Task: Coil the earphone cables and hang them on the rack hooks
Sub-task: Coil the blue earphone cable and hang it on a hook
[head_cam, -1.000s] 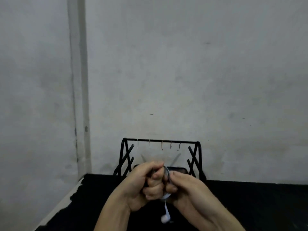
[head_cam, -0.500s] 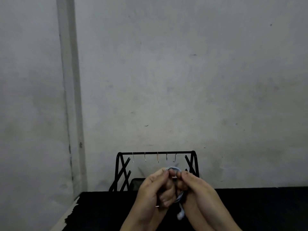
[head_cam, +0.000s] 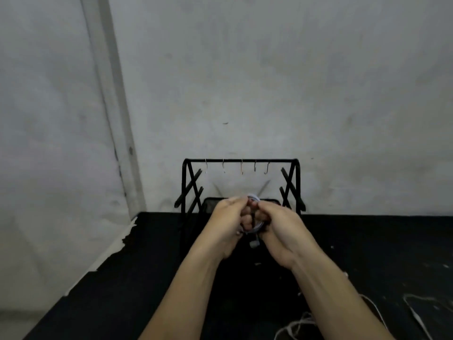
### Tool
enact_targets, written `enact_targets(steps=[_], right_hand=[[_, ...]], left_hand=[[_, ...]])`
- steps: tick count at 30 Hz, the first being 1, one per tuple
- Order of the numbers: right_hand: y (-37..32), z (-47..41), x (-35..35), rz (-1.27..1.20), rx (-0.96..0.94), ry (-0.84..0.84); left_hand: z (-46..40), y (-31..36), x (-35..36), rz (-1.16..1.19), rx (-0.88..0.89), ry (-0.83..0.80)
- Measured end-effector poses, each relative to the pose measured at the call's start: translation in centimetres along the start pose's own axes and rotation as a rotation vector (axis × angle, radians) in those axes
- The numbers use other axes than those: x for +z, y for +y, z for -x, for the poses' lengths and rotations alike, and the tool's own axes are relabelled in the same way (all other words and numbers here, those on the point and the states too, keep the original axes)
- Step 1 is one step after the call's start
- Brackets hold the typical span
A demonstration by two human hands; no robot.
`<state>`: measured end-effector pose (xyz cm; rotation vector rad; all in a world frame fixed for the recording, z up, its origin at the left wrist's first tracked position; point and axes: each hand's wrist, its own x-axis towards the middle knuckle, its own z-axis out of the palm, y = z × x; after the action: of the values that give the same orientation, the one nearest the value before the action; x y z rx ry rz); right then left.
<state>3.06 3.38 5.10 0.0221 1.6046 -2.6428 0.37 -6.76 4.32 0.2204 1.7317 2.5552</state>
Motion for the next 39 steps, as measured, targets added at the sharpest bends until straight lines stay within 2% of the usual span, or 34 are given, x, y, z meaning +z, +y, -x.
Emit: enact_targets(steps=[5,13,19,24,27,30,33,36,39], right_hand=[[-0.6,0.0,-0.7,0.077,-0.05,-0.078],[-1.4,0.1,-1.8,0.065,-0.142,-0.058],[-1.6,0.5,-1.4,0.073,-0.16,-0.062],[-1.1,0.3,-1.6,0.133,-0.18,-0.04],[-0.9,-0.2,-1.8,0.102,-0.168,-0.033],[-0.8,-0.3,-1.8,0.084,-0.178,-0.013],[-0.9,-0.2,-1.7,0.1,-0.199,-0.001],[-1.1,-0.4,-1.7,0.022,-0.218,0.047],[-1.2,-0.6,-2.0,0.047,-0.209,0.071]], left_hand=[[-0.4,-0.3,-0.5,0.035,0.066,-0.093],[0.1,-0.2,-1.4,0.008,0.052,-0.269],[0.2,0.4,-1.2,-0.083,0.083,-0.183],[0.3,0.5,-0.9,-0.267,0.147,-0.063],[0.5,0.5,-1.0,-0.279,0.145,-0.051],[0.2,0.3,-0.9,-0.277,0.18,0.056],[-0.3,-0.3,-0.8,-0.385,0.239,0.141],[0.2,-0.5,-0.2,-0.341,0.192,0.041],[0.6,-0.3,0.3,-0.288,0.141,-0.06]])
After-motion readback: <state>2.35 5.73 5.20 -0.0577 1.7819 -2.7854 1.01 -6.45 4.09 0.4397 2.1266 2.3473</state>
